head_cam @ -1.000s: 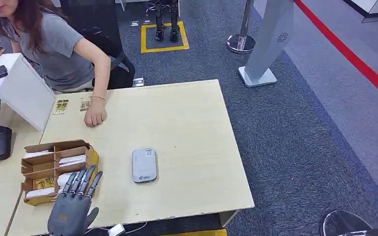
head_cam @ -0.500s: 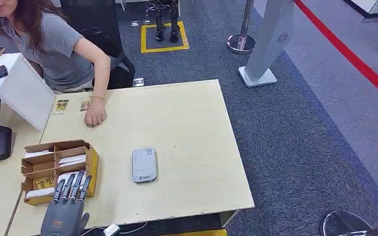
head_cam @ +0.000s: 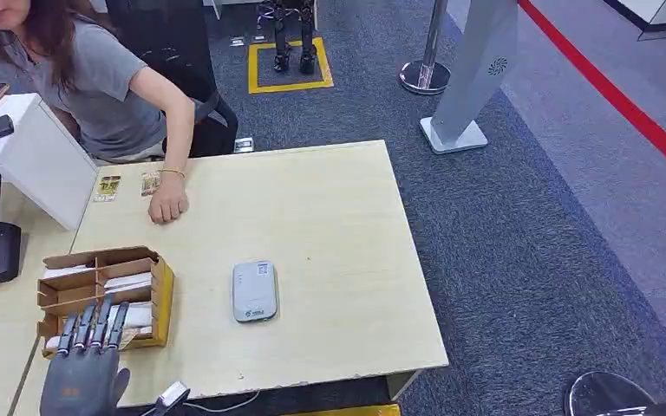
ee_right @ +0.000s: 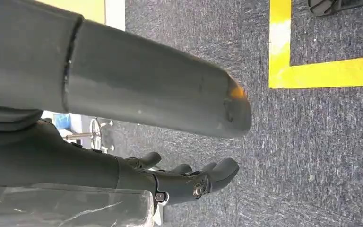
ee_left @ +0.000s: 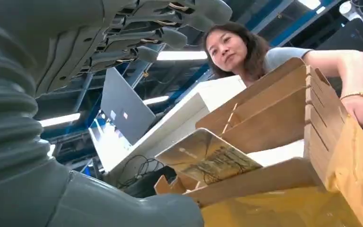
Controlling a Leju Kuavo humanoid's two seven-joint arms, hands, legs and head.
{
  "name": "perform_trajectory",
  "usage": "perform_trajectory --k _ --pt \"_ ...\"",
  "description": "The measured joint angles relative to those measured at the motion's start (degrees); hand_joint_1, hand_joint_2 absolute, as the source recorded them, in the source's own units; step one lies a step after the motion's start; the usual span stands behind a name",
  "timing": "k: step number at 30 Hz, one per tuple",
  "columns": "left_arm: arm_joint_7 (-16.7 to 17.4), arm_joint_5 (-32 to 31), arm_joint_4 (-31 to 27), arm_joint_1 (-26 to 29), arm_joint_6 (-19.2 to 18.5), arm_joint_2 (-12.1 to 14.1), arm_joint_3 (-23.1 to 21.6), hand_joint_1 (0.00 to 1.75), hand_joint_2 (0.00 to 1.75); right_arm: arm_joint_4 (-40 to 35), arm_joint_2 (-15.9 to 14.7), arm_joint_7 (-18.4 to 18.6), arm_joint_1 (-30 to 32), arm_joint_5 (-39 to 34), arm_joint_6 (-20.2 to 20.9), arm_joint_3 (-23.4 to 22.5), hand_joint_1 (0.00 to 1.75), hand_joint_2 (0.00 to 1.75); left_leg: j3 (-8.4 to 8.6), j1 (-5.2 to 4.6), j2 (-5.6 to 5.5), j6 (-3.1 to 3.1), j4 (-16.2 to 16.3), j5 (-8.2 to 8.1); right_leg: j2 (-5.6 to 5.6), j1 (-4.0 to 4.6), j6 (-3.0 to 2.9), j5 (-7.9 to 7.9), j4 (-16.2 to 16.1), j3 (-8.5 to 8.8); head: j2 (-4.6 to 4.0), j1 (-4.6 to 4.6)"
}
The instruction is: Pass the card to the sensor for recognition and then transmit it.
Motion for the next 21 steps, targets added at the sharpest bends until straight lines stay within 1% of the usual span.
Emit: perform_trajectory --k 10,18,21 --pt "-0.7 0.0 -0.4 0.0 -0.1 0.3 0.3 0.0 1.75 0.0 0.0 0.2 0.0 0.0 0.0 0.0 0.0 1.75 0.0 0.0 0.0 0.0 0.0 0.0 0.0 0.0 0.0 0.0 0.0 0.0 0.0 0.0" --pt "1.8 0.0 -0.4 0.6 -1.0 0.1 1.3 0.0 1.75 0.0 0.0 0.2 0.0 0.0 0.0 -0.1 0.0 1.75 0.0 0.01 0.0 0.0 0.0 0.0 0.01 0.0 0.0 0.0 0.0 0.0 0.0 0.0" --pt "1.8 0.0 -0.4 1.0 -0.8 0.1 1.6 0.0 1.75 0.0 0.0 0.2 0.0 0.2 0.0 0.0 0.0 1.75 0.0 0.01 0.0 0.0 0.0 0.0 0.0 0.0 0.0 0.0 0.0 0.0 0.0 0.0"
